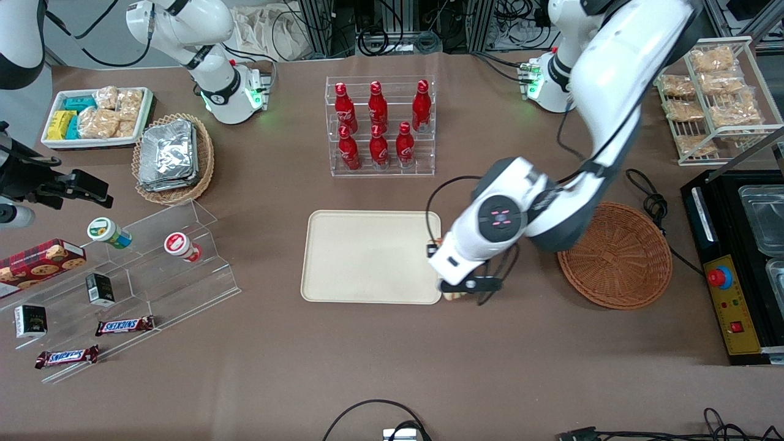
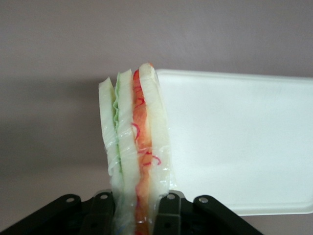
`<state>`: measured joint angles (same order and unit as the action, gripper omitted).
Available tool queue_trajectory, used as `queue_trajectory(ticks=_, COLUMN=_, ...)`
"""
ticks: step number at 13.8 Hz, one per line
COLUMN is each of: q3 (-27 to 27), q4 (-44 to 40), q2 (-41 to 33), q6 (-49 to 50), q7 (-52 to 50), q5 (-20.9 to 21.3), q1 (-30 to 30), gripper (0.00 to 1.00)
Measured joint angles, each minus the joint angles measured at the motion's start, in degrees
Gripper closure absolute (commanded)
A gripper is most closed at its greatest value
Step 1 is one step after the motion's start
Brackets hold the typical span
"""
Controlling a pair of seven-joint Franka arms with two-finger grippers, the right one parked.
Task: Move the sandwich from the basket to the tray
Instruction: 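Lift the sandwich and carry it with the left gripper over the tray, then lower the sandwich onto the tray and open the left gripper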
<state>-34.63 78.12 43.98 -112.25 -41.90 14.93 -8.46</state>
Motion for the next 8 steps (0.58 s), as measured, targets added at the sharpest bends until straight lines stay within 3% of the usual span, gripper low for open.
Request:
queue_trajectory(ticks=5, q3=0.18, q4=-0.61, q2=7.17, q6=-4.96, q7=-1.19, q5=5.43, q1=-4.07, gripper=1.0)
queue_trajectory(ticks=8, q3=0.19, q4=-0.64, q2=9.07, q6=-5.3, q7=2.58, q5=6.33, q1=-4.15, gripper=1.0)
